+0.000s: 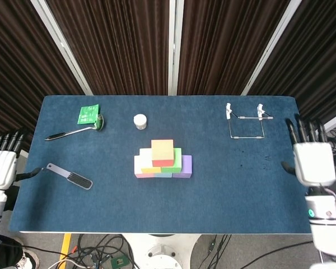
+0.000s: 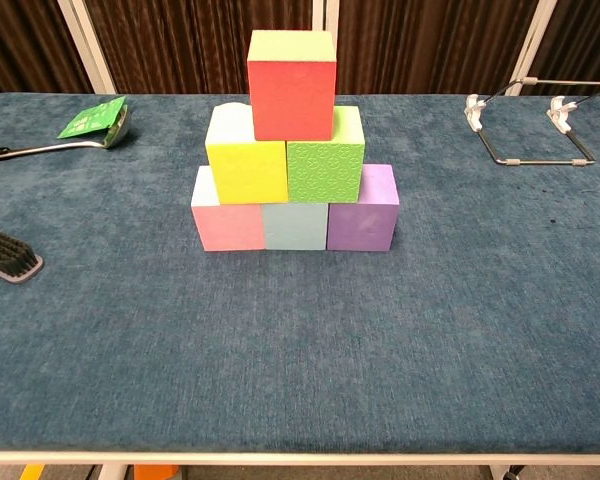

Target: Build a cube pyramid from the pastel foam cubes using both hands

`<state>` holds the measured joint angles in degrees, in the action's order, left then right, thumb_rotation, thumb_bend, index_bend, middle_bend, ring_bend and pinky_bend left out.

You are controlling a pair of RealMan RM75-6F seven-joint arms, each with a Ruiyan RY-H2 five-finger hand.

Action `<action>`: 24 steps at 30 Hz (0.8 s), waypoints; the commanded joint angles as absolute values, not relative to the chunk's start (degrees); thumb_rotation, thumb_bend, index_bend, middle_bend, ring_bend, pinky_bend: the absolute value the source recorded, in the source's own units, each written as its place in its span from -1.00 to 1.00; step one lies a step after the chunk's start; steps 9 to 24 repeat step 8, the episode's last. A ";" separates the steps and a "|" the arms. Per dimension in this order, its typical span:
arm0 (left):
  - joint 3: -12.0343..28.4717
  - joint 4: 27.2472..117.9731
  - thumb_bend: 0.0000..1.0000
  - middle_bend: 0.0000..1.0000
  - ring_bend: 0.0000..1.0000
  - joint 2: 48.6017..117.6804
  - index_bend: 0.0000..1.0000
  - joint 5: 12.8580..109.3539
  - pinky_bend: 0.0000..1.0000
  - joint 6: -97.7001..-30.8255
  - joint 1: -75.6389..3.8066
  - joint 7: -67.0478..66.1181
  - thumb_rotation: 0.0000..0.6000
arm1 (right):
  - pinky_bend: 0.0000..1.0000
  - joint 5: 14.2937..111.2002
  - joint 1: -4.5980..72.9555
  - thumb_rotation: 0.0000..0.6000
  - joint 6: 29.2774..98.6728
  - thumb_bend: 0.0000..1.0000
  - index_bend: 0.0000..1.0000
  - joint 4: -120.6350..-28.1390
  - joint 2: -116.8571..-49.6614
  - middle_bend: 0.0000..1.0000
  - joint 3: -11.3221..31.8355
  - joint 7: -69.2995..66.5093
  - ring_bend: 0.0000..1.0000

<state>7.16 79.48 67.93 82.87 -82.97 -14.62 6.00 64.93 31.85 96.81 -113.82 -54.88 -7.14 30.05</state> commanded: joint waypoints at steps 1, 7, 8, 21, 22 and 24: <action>6.06 81.32 -0.99 -0.95 -1.00 67.97 -0.84 83.41 -0.86 -87.20 -11.81 -1.49 1.00 | -1.00 72.27 22.59 1.00 101.80 -0.96 -1.00 -103.67 -62.29 -1.00 -10.67 22.37 -1.00; 3.00 83.99 -0.99 -0.98 -1.00 67.49 -0.84 85.21 -0.86 -90.19 -8.12 -4.11 1.00 | -1.00 75.67 16.41 1.00 101.89 -0.96 -1.00 -95.15 -67.60 -1.00 -10.72 16.71 -1.00; 2.51 84.49 -0.99 -0.98 -1.00 67.38 -0.84 85.62 -0.86 -90.40 -7.68 -3.44 1.00 | -1.00 75.94 15.80 1.00 101.66 -0.95 -1.00 -94.24 -68.10 -1.00 -10.62 16.37 -1.00; 2.51 84.49 -0.99 -0.98 -1.00 67.38 -0.84 85.62 -0.86 -90.40 -7.68 -3.44 1.00 | -1.00 75.94 15.80 1.00 101.66 -0.95 -1.00 -94.24 -68.10 -1.00 -10.62 16.37 -1.00; 2.51 84.49 -0.99 -0.98 -1.00 67.38 -0.84 85.62 -0.86 -90.40 -7.68 -3.44 1.00 | -1.00 75.94 15.80 1.00 101.66 -0.95 -1.00 -94.24 -68.10 -1.00 -10.62 16.37 -1.00; 2.51 84.49 -0.99 -0.98 -1.00 67.38 -0.84 85.62 -0.86 -90.40 -7.68 -3.44 1.00 | -1.00 75.94 15.80 1.00 101.66 -0.95 -1.00 -94.24 -68.10 -1.00 -10.62 16.37 -1.00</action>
